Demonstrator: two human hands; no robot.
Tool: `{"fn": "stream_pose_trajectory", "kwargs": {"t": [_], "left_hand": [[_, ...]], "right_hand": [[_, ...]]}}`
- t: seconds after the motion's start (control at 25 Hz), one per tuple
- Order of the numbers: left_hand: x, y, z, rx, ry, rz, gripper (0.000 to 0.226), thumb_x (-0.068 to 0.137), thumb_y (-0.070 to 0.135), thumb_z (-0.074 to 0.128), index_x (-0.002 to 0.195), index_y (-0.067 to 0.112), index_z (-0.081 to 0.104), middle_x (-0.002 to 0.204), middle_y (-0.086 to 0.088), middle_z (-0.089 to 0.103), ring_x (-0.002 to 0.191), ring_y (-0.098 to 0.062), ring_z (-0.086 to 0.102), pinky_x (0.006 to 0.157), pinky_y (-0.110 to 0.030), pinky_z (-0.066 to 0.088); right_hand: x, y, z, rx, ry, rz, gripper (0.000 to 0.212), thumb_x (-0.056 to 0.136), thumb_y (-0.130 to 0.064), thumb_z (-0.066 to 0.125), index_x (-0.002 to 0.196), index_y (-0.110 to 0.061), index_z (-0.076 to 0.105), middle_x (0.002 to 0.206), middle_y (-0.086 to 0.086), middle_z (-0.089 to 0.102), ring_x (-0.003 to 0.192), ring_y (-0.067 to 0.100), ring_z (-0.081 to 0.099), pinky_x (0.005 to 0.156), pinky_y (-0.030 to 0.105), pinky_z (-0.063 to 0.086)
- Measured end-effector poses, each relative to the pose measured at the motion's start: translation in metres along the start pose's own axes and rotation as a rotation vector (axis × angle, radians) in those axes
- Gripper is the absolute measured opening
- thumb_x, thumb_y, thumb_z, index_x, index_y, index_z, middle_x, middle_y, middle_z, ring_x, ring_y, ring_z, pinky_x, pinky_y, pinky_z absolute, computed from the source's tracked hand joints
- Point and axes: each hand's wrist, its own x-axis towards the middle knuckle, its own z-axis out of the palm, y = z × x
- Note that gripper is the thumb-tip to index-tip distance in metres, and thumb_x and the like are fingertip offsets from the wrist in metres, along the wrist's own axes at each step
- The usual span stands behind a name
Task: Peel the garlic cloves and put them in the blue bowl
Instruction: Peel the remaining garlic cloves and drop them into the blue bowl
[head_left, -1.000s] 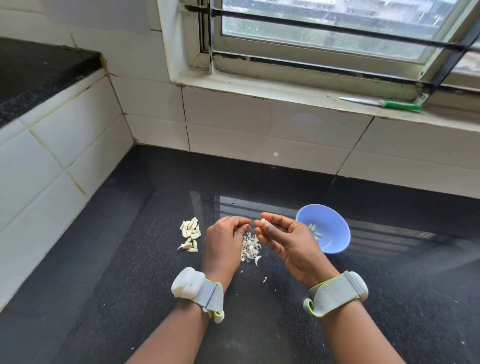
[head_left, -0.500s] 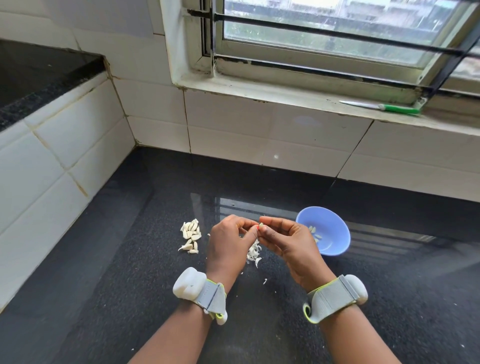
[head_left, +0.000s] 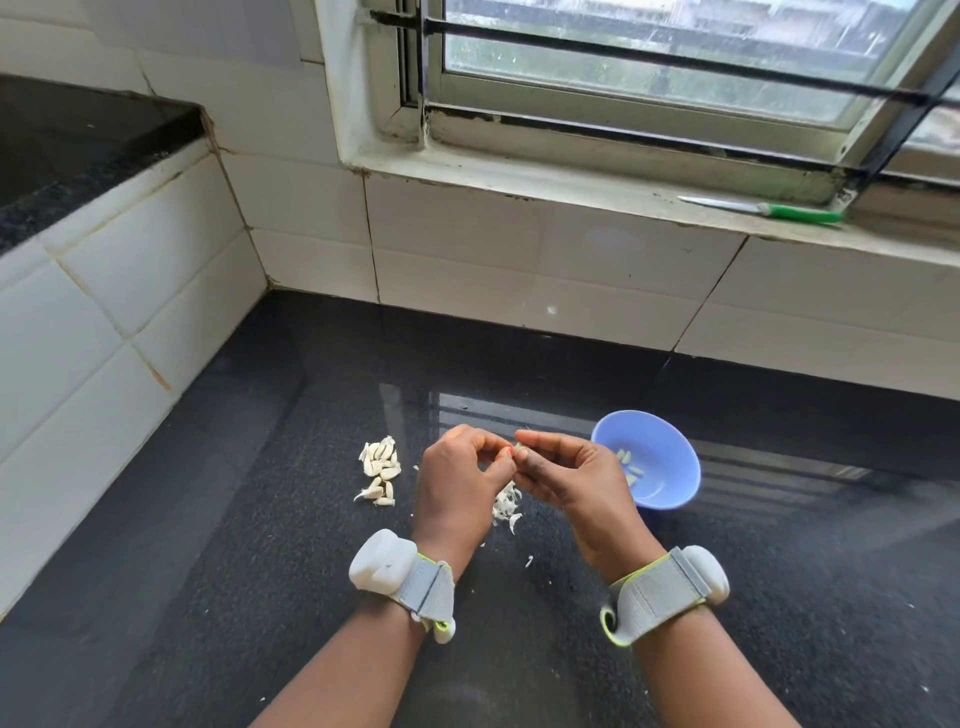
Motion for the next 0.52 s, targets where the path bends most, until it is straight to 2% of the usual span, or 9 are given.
{"fn": "stream_pose_trajectory", "kwargs": {"t": [0.12, 0.24, 0.32, 0.4, 0.44, 0.52], "left_hand": [[0.003, -0.003, 0.001, -0.070, 0.000, -0.065, 0.003, 0.081, 0.020, 0.070, 0.081, 0.018, 0.071, 0.078, 0.006, 0.066, 0.069, -0.004, 0.059, 0.060, -0.009, 0.042], [0.005, -0.009, 0.001, -0.154, 0.007, -0.137, 0.003, 0.083, 0.018, 0.069, 0.081, 0.018, 0.071, 0.075, 0.003, 0.069, 0.067, -0.010, 0.063, 0.064, -0.022, 0.050], [0.006, -0.013, 0.000, -0.094, -0.009, -0.132, 0.005, 0.084, 0.019, 0.067, 0.082, 0.018, 0.071, 0.079, 0.003, 0.070, 0.070, -0.009, 0.063, 0.067, -0.024, 0.050], [0.004, -0.018, 0.001, 0.070, -0.067, -0.084, 0.011, 0.088, 0.023, 0.063, 0.088, 0.018, 0.072, 0.089, 0.002, 0.068, 0.078, -0.012, 0.061, 0.071, -0.024, 0.046], [0.002, -0.020, 0.002, 0.160, -0.102, -0.050, 0.015, 0.090, 0.026, 0.060, 0.093, 0.018, 0.072, 0.094, 0.002, 0.067, 0.084, -0.015, 0.060, 0.075, -0.026, 0.045], [-0.001, -0.024, 0.004, 0.259, -0.139, -0.009, 0.016, 0.091, 0.031, 0.059, 0.095, 0.022, 0.071, 0.098, 0.004, 0.066, 0.092, -0.017, 0.058, 0.078, -0.029, 0.044]], "right_hand": [[0.000, -0.004, -0.001, 0.114, -0.017, 0.040, 0.024, 0.085, 0.003, 0.066, 0.108, 0.000, 0.068, 0.094, 0.017, 0.074, 0.086, 0.022, 0.072, 0.072, 0.024, 0.059], [0.001, -0.006, -0.002, 0.229, -0.018, 0.092, 0.024, 0.087, 0.005, 0.060, 0.109, -0.002, 0.066, 0.087, 0.014, 0.073, 0.077, 0.017, 0.072, 0.068, 0.022, 0.059], [0.003, -0.011, -0.007, 0.210, 0.022, 0.050, 0.021, 0.089, 0.005, 0.058, 0.105, -0.004, 0.067, 0.083, 0.009, 0.072, 0.071, 0.012, 0.069, 0.066, 0.020, 0.058], [0.005, -0.021, -0.020, 0.079, 0.109, -0.051, 0.019, 0.089, 0.003, 0.060, 0.103, -0.007, 0.068, 0.079, 0.005, 0.071, 0.066, 0.006, 0.066, 0.064, 0.016, 0.055], [0.007, -0.027, -0.031, -0.061, 0.178, -0.107, 0.019, 0.088, 0.001, 0.063, 0.103, -0.009, 0.069, 0.078, 0.004, 0.069, 0.064, 0.005, 0.063, 0.062, 0.015, 0.053], [0.011, -0.036, -0.057, -0.504, 0.369, -0.180, 0.016, 0.086, -0.008, 0.071, 0.100, -0.015, 0.071, 0.076, 0.002, 0.070, 0.062, 0.008, 0.063, 0.061, 0.016, 0.049]]}}
